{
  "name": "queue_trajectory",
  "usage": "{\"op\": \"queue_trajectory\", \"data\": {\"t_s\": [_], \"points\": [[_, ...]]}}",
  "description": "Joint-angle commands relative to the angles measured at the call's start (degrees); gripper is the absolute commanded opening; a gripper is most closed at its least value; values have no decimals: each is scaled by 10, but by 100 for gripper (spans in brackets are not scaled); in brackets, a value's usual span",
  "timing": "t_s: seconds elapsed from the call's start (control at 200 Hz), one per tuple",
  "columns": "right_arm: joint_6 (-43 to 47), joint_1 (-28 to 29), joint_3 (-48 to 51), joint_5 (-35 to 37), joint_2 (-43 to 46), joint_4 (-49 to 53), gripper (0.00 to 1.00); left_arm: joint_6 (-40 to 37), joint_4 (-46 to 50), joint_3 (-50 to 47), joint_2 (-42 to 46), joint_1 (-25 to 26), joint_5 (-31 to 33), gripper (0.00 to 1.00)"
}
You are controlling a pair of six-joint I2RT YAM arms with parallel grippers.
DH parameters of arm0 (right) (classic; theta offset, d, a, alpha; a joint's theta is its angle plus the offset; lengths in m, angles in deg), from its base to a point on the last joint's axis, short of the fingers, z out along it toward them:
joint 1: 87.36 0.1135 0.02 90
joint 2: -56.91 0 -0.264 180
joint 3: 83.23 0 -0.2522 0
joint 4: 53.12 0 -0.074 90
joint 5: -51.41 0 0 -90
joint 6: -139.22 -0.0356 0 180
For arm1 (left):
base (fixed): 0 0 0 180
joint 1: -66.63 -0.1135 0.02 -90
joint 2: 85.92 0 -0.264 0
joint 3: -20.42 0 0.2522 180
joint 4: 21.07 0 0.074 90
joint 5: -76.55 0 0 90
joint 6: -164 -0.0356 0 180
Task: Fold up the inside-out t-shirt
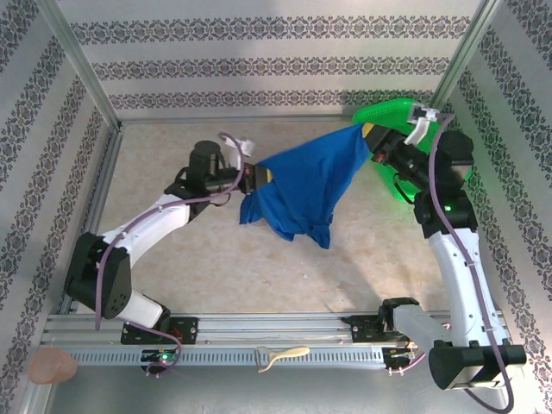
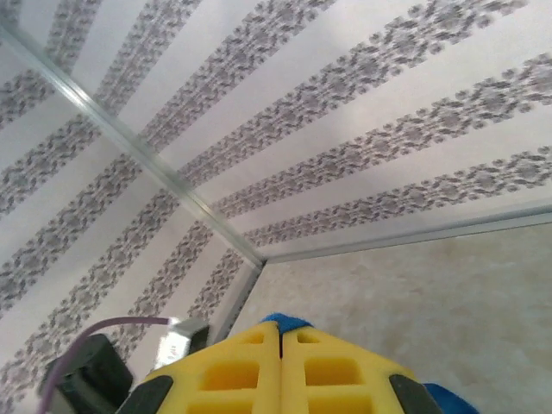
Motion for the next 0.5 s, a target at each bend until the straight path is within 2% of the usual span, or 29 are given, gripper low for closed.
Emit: {"op": "queue_trajectory", "data": {"t_s": [0.0, 0.25, 0.385, 0.495], "points": [[-28, -1, 33, -20, -4, -35, 0, -4, 37, 12, 40, -11, -13, 0], [-51, 3, 37, -25, -1, -70, 0, -29, 153, 127, 62, -14, -52, 0], [-64, 5, -49, -28, -3, -71, 0, -50, 236, 250, 74, -16, -60, 0], [-74, 7, -147, -18, -18, -71, 0, -35, 269, 349, 67, -19, -71, 0]]}}
